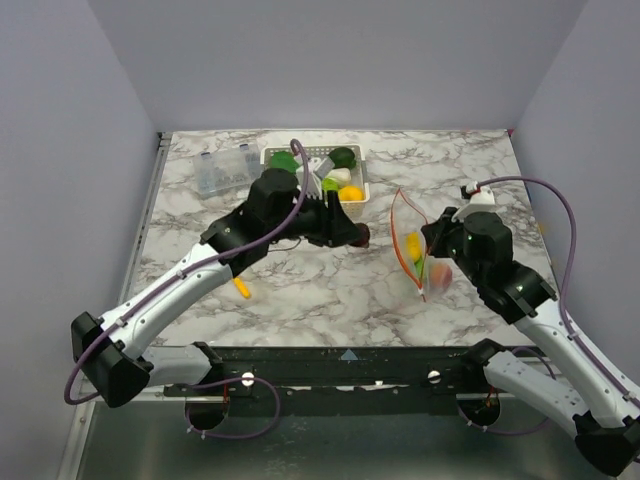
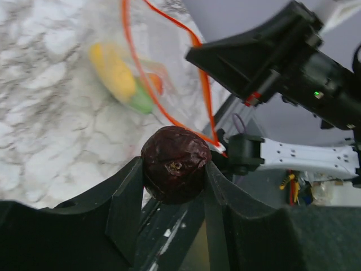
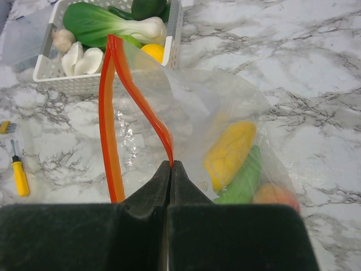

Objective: Place the food in the zip-top bag and seal the zipper
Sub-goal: Place the fake fruit in the zipper food storage bag.

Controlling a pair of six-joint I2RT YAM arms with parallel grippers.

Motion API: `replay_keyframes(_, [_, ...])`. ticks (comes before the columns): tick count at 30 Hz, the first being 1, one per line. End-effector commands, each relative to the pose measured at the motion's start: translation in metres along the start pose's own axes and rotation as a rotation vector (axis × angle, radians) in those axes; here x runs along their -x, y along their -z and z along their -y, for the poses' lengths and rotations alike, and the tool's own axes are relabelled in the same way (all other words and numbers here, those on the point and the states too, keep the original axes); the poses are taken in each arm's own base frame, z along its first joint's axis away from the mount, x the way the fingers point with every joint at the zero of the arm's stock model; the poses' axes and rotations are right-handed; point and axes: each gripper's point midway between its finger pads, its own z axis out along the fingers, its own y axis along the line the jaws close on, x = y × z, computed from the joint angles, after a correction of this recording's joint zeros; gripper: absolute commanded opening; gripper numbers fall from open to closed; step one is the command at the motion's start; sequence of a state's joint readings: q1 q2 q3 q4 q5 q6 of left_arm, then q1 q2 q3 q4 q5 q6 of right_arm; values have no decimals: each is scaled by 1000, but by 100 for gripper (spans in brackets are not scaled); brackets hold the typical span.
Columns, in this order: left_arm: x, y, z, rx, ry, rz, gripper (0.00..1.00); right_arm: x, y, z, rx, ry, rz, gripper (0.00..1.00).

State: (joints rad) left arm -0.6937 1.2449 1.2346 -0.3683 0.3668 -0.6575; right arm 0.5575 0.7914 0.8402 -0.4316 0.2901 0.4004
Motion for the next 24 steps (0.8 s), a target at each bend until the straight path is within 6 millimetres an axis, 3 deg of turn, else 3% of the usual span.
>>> replay_keyframes(1, [1, -16, 57, -159, 30, 109, 0, -3, 5, -7, 49, -6, -1, 1])
replay_keyframes(10, [-5, -57, 89, -197, 43, 162, 0, 3, 13, -11, 85, -17, 26, 1])
replay_keyframes(15, [-6, -78, 76, -117, 63, 146, 0, 7, 17, -11, 92, -25, 49, 1])
replay_keyframes(21, [-13, -108, 72, -127, 110, 124, 2, 11, 19, -11, 91, -35, 65, 1])
replay_keyframes(22, [-15, -112, 70, -124, 124, 117, 7, 12, 19, -11, 85, -41, 68, 1])
replay_keyframes(24, [-20, -116, 67, -131, 135, 117, 43, 15, 21, -10, 76, -49, 73, 1])
